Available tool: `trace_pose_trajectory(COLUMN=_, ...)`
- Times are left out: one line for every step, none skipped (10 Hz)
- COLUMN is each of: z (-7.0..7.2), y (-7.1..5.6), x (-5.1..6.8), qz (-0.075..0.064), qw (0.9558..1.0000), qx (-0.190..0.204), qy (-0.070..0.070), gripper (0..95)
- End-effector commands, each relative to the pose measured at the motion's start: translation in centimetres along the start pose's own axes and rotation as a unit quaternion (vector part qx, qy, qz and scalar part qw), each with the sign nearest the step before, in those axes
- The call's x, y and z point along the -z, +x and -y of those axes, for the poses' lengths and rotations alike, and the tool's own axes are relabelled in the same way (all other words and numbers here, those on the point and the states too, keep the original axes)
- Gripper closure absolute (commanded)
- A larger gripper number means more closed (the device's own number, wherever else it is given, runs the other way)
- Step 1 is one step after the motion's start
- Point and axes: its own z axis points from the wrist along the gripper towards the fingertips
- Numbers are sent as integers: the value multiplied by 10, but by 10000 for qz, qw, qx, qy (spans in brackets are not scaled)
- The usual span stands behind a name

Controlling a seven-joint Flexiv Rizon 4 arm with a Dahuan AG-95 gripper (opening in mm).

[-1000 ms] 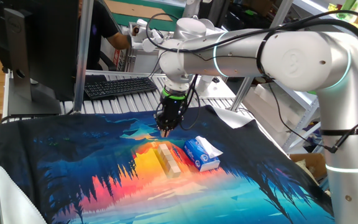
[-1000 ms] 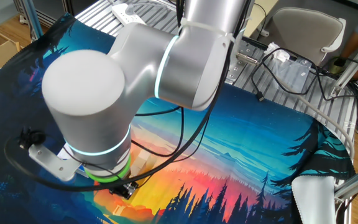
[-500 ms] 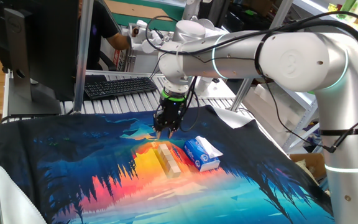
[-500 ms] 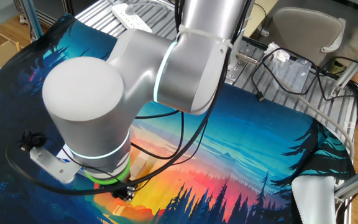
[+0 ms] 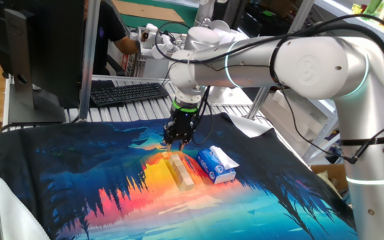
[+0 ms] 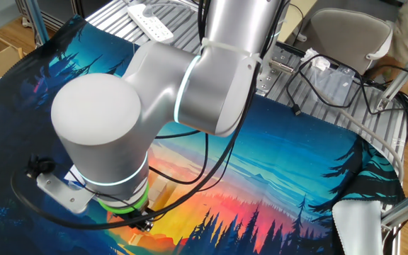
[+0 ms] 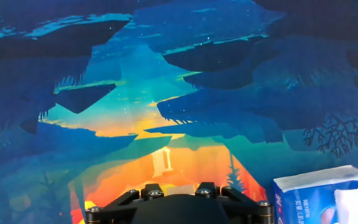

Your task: Stack the blocks in a vertical line of five

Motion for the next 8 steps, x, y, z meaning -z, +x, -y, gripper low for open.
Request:
trace_pose_trajectory(z=0, y=2, x=-2, qz=15, qw=10000, qx=14, qy=4, gripper=570)
trace_pose_trajectory(z=0, y=3, x=-4, qz=20, qw=10000, qx=33, qy=10, gripper=570)
trace_pose_trajectory(z=1, y=4, x=-6, qz=35, qw=10000, qx=47, qy=12, gripper=570)
trace_pose_trajectory(z=1, y=5, x=-10, qz=47, qw=10000, qx=76, qy=10, gripper=570)
trace_pose_trajectory(z=1, y=7, x=-11, qz=52, qw=9999, qx=105, qy=8, gripper=570)
trace_pose_trajectory(z=1, y=8, x=-12, qz=57, qw=9999, qx=131, qy=12, gripper=570)
trace_pose_trajectory(z=1, y=10, x=-13, qz=66, qw=9999, qx=147, qy=19, gripper=570)
trace_pose_trajectory(z=2, y=11, x=-13, qz=68, qw=9998, qx=161, qy=23, gripper=570)
